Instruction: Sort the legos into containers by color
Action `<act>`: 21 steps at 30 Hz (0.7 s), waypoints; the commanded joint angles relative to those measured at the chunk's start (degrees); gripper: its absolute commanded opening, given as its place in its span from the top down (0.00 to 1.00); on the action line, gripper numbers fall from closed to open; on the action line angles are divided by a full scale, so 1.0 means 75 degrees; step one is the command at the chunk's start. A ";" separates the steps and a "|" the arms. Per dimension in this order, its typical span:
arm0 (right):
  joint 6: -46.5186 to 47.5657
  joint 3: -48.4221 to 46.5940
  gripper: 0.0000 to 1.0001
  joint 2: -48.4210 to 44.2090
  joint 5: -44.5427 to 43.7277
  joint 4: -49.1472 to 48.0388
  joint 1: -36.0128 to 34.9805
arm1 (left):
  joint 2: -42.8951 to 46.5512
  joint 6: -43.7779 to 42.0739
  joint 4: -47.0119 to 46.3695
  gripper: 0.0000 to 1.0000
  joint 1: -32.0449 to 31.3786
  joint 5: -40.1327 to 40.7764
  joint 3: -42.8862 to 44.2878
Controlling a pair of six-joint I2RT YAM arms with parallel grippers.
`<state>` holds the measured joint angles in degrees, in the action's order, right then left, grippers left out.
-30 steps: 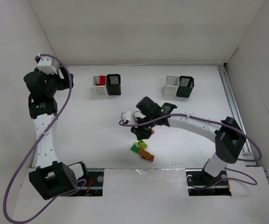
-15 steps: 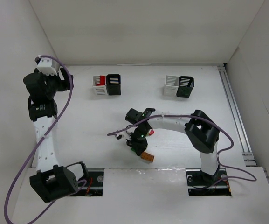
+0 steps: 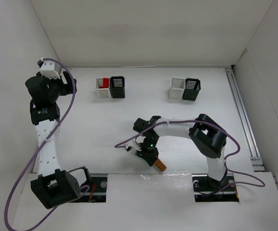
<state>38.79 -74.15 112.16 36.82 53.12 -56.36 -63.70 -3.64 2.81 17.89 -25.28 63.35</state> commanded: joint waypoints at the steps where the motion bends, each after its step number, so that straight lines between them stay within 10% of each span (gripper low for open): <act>1: -0.0061 0.0404 0.80 0.0022 -0.0536 -0.0484 -0.0068 | 0.0068 -0.0054 -0.0316 0.28 0.0005 -0.0063 -0.0021; 21: -0.1374 -0.1140 0.64 0.0408 -0.1160 -0.2044 0.1643 | -0.0002 0.0016 -0.0527 0.28 0.0005 -0.0063 -0.0174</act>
<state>30.22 -79.72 114.10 28.86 41.28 -44.14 -64.20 -3.62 1.96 17.89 -25.28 62.26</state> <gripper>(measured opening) 0.355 0.720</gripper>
